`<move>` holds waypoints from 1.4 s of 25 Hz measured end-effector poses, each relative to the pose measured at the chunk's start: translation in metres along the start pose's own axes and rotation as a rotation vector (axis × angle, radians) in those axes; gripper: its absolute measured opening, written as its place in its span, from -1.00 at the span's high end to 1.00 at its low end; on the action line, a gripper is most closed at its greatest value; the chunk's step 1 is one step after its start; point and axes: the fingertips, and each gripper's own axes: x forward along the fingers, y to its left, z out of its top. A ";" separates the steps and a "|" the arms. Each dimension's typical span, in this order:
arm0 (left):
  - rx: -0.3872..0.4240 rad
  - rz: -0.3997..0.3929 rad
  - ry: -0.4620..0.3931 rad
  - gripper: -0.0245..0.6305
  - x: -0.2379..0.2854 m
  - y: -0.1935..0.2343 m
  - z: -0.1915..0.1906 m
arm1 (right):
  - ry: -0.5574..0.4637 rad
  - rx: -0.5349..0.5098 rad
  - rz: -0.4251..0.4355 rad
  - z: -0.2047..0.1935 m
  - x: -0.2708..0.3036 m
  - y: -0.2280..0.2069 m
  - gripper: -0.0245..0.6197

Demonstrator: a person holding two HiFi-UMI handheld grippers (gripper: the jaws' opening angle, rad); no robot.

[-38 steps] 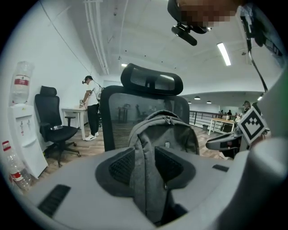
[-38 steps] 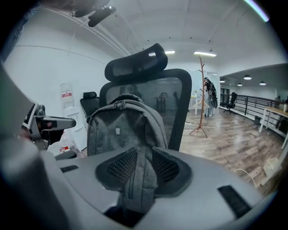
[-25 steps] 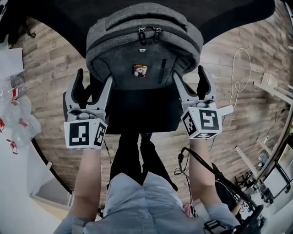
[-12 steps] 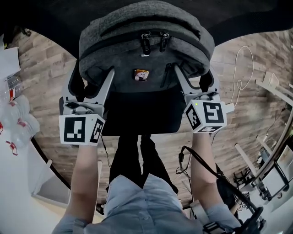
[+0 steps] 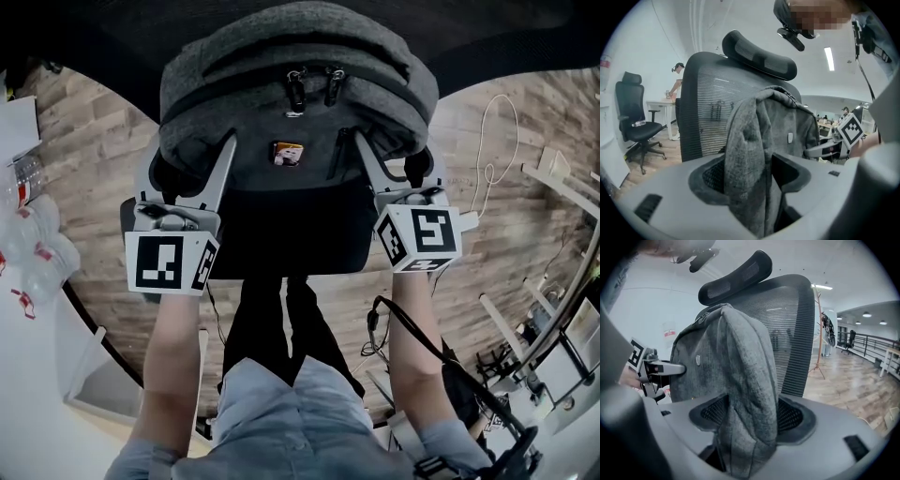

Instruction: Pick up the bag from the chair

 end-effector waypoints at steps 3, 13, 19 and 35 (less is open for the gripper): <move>0.002 0.007 -0.001 0.16 -0.006 -0.004 -0.002 | 0.000 -0.002 -0.004 -0.003 -0.007 0.004 0.05; 0.008 0.022 -0.012 0.43 -0.041 -0.033 -0.014 | -0.025 -0.022 -0.003 -0.016 -0.047 0.020 0.40; 0.033 0.031 -0.033 0.50 -0.065 -0.037 -0.006 | -0.065 -0.038 0.000 -0.008 -0.067 0.036 0.49; 0.100 0.123 -0.223 0.50 -0.187 -0.088 0.154 | -0.271 -0.085 -0.010 0.135 -0.213 0.071 0.50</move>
